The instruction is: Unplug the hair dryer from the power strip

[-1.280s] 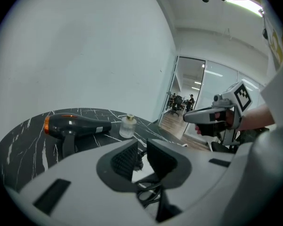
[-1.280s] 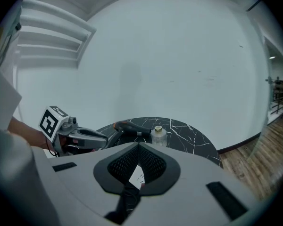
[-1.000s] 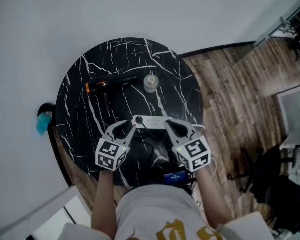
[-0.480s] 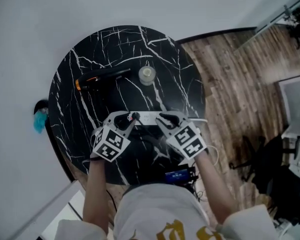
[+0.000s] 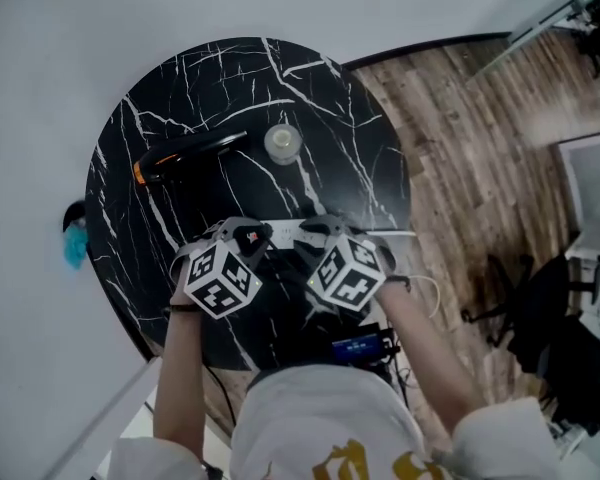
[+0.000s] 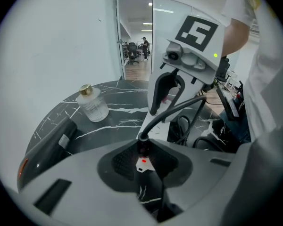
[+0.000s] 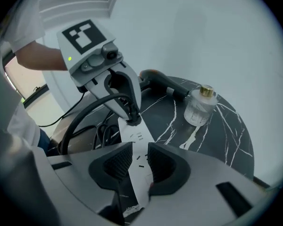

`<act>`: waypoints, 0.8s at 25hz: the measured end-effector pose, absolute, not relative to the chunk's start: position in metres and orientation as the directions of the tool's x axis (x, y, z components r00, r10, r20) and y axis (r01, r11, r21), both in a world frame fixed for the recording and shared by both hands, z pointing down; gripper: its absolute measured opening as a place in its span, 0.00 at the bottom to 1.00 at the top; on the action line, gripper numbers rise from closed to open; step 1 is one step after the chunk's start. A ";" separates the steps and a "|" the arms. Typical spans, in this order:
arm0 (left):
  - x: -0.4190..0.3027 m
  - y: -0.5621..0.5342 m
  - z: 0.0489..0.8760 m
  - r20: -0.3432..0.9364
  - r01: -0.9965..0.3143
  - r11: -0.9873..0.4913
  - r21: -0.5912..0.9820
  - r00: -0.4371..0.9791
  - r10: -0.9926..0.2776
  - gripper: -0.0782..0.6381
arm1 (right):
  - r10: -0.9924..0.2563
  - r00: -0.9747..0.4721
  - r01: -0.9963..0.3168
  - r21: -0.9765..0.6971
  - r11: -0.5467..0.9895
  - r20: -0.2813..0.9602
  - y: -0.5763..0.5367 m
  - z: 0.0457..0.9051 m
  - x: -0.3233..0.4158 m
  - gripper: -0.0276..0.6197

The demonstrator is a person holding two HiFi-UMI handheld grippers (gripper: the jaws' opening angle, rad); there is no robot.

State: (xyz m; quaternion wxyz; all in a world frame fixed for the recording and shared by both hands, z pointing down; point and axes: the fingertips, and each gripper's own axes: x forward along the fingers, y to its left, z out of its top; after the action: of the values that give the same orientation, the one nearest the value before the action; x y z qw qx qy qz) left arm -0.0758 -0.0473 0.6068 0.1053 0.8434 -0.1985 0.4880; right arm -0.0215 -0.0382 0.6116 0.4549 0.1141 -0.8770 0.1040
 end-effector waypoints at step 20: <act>-0.073 -0.045 0.612 0.920 -0.388 -0.922 0.009 0.364 -0.145 0.20 | -0.038 -0.468 -0.192 -0.060 0.980 0.883 -0.038 0.615 -0.032 0.17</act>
State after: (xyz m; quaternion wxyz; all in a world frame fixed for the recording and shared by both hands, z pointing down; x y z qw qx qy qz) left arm -0.0727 -0.0449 0.6116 0.1128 0.8182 -0.1628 0.5397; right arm -0.0317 -0.0382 0.6151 0.5112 0.0673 -0.8535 0.0755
